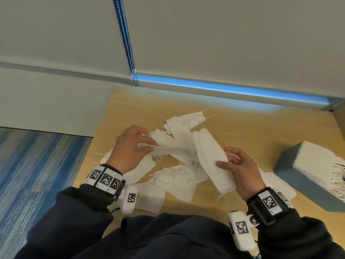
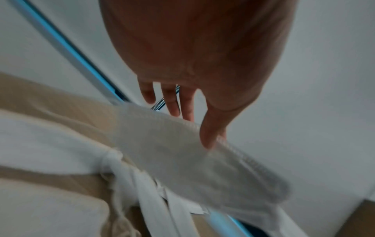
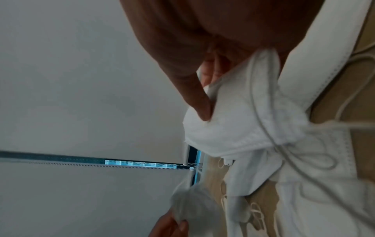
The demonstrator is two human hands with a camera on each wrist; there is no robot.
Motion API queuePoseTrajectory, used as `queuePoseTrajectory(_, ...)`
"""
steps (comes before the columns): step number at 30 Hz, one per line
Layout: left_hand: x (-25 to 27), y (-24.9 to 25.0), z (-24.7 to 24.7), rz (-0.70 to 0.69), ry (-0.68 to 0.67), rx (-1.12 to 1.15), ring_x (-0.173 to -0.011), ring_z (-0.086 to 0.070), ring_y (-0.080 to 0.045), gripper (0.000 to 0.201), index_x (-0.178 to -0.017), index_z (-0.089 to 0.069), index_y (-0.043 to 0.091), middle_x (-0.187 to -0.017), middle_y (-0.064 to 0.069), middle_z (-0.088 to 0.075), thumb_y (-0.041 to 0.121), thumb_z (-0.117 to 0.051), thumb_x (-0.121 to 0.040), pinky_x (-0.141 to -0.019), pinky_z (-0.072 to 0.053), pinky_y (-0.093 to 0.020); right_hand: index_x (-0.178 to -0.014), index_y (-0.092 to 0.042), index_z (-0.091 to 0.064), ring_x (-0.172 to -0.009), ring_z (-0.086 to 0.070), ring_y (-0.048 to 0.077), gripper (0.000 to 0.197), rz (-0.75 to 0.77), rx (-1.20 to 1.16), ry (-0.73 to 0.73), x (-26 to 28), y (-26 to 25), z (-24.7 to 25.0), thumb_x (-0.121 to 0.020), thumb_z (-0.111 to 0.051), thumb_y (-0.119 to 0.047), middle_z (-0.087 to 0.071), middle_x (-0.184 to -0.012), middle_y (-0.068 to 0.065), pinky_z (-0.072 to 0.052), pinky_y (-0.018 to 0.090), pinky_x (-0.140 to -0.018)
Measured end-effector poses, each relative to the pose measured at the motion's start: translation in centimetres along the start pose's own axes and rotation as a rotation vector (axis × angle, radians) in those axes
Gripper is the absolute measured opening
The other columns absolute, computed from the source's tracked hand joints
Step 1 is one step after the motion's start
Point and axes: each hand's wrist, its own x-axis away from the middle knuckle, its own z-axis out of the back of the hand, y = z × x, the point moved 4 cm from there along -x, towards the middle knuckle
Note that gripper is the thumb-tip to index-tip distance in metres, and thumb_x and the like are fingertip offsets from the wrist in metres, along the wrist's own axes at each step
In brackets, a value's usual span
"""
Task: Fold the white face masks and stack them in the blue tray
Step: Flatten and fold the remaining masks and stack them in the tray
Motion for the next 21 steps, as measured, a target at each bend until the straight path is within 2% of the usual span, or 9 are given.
queuePoseTrajectory(2, 0.5, 1.2, -0.3, -0.007, 0.117, 0.113, -0.128, -0.041, -0.014, 0.025, -0.081, -0.079, 0.039, -0.133, 0.015, -0.052, 0.014, -0.08, -0.084, -0.109, -0.032, -0.036, -0.128, -0.012, -0.061, -0.106, -0.069, 0.038, 0.06, -0.081, -0.078, -0.02, -0.3, 0.5, -0.5, -0.074, -0.08, 0.004, -0.072, -0.117, 0.02, -0.056, 0.058, -0.092)
queuePoseTrajectory(4, 1.0, 2.2, -0.7, 0.049, 0.17, 0.241, -0.136, -0.035, -0.007, 0.031, -0.076, -0.078, 0.033, -0.143, 0.017, -0.045, 0.004, -0.076, -0.085, -0.11, -0.027, -0.024, -0.129, -0.005, -0.063, -0.111, -0.067, 0.04, 0.045, -0.165, -0.143, -0.052, -0.4, 0.8, -1.1, -0.086, -0.066, 0.008, -0.072, -0.119, 0.019, -0.057, 0.054, -0.09)
queuePoseTrajectory(6, 1.5, 3.0, -1.5, 0.091, 0.106, 0.429, -0.131, -0.047, -0.002, 0.036, -0.076, -0.079, 0.026, -0.139, 0.015, -0.055, -0.006, -0.067, -0.088, -0.102, -0.038, -0.017, -0.125, -0.004, -0.067, -0.112, -0.066, 0.038, 0.038, -0.222, -0.153, -0.045, -0.4, 1.1, -1.3, -0.089, -0.059, 0.006, -0.073, -0.119, 0.017, -0.055, 0.05, -0.093)
queuePoseTrajectory(9, 2.3, 3.8, -2.8, 0.186, 0.011, 0.736, -0.111, -0.069, -0.014, 0.035, -0.089, -0.082, 0.013, -0.117, 0.009, -0.075, -0.01, -0.055, -0.094, -0.086, -0.057, -0.028, -0.118, -0.015, -0.072, -0.103, -0.064, 0.03, 0.034, -0.239, -0.091, 0.005, -0.6, 1.3, -1.4, -0.087, -0.063, -0.001, -0.074, -0.116, 0.009, -0.049, 0.039, -0.082)
queuePoseTrajectory(13, 2.9, 4.0, -4.0, 0.333, 0.039, 0.91, -0.11, -0.07, -0.027, 0.024, -0.1, -0.082, 0.009, -0.116, 0.0, -0.076, 0.002, -0.059, -0.097, -0.095, -0.056, -0.048, -0.104, -0.016, -0.066, -0.089, -0.063, 0.026, 0.021, -0.271, -0.171, -0.013, -0.4, 1.4, -2.1, -0.089, -0.066, -0.002, -0.072, -0.103, 0.007, -0.047, 0.037, -0.074)
queuePoseTrajectory(15, 2.7, 3.9, -3.8, 0.345, 0.11, 0.877, -0.107, -0.071, -0.026, 0.018, -0.102, -0.082, 0.018, -0.11, 0.001, -0.078, 0.008, -0.069, -0.093, -0.092, -0.056, -0.046, -0.101, -0.016, -0.063, -0.085, -0.063, 0.025, 0.021, -0.281, -0.212, -0.03, -0.2, 1.6, -2.5, -0.089, -0.067, 0.001, -0.071, -0.103, 0.008, -0.048, 0.04, -0.079)
queuePoseTrajectory(18, 2.3, 3.3, -3.9, 0.387, 0.142, 0.931, -0.095, -0.072, -0.02, 0.041, -0.119, -0.073, 0.024, -0.096, -0.001, -0.077, -0.002, -0.074, -0.086, -0.083, -0.058, -0.04, -0.103, -0.016, -0.066, -0.083, -0.068, 0.023, 0.021, -0.28, -0.267, -0.059, -0.1, 1.8, -3.1, -0.088, -0.071, -0.002, -0.075, -0.098, 0.005, -0.05, 0.04, -0.082)
queuePoseTrajectory(20, 2.1, 3.1, -3.9, 0.44, 0.151, 1.077, -0.099, -0.073, -0.025, 0.058, -0.135, -0.059, 0.022, -0.101, -0.01, -0.077, -0.006, -0.073, -0.085, -0.084, -0.059, -0.043, -0.103, -0.018, -0.068, -0.084, -0.069, 0.022, 0.02, -0.259, -0.318, -0.045, -0.1, 1.8, -3.5, -0.088, -0.072, -0.006, -0.076, -0.097, 0.004, -0.05, 0.039, -0.079)
queuePoseTrajectory(21, 2.1, 3.1, -3.8, 0.469, 0.162, 1.158, -0.102, -0.073, -0.028, 0.058, -0.136, -0.057, 0.018, -0.107, -0.014, -0.076, -0.007, -0.071, -0.086, -0.083, -0.06, -0.043, -0.104, -0.018, -0.069, -0.083, -0.069, 0.022, 0.021, -0.243, -0.347, -0.025, -0.2, 1.9, -3.5, -0.088, -0.072, -0.005, -0.076, -0.097, 0.005, -0.05, 0.037, -0.075)
